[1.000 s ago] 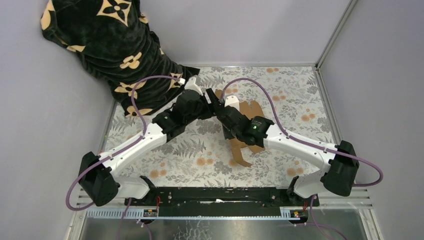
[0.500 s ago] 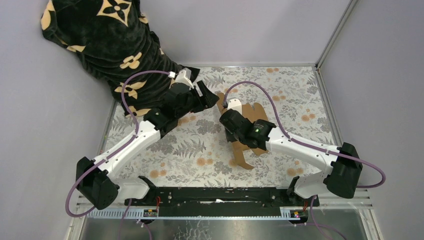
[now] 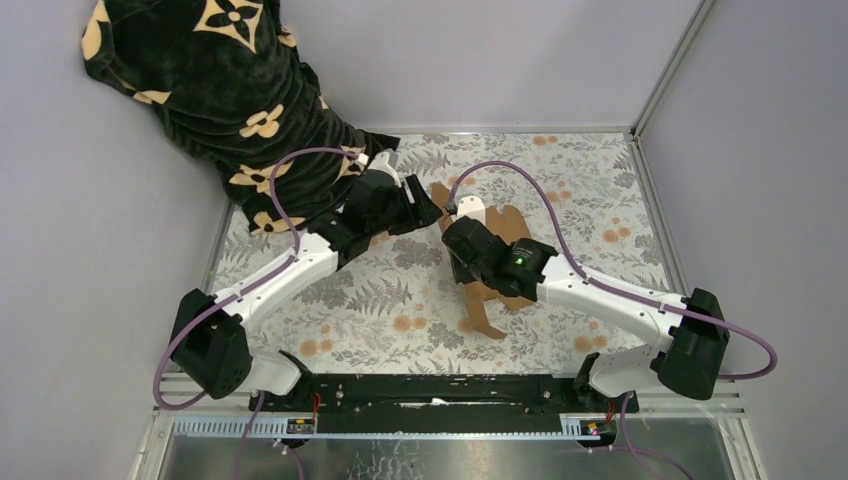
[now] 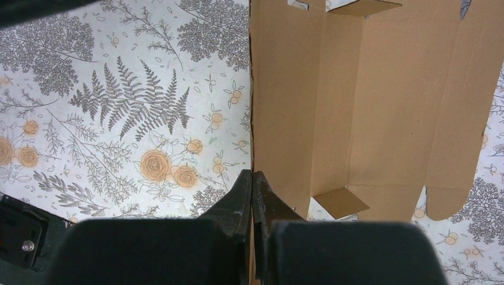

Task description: Fold the paper box

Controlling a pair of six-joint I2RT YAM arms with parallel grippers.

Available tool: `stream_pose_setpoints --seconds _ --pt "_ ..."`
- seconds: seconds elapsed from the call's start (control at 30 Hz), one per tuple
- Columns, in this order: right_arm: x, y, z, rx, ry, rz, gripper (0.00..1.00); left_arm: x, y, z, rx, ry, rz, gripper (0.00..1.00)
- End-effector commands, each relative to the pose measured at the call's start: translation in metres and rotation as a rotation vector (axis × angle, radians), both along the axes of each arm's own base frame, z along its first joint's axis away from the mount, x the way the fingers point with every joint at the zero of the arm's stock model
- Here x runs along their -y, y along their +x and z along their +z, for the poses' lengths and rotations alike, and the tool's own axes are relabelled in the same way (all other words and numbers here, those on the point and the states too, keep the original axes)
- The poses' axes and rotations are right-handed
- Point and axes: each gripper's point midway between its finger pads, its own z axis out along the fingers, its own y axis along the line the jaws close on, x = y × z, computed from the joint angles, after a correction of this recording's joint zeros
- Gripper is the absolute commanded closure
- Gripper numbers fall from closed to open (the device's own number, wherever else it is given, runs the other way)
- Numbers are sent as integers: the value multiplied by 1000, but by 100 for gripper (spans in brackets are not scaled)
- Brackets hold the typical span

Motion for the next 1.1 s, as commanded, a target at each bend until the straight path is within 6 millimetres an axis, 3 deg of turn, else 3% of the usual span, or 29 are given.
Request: stream_pose_setpoints --seconds 0.0,0.4,0.8,1.07 --pt "-6 3 26 33 59 13 100 4 11 1 23 12 -10 30" --pt "-5 0 33 41 72 32 100 2 33 -33 -18 91 58 33" --pt "-8 -1 39 40 106 27 100 -1 43 -44 -49 125 100 33" --pt "-20 5 41 -53 256 26 100 -29 51 -36 -34 155 164 32"
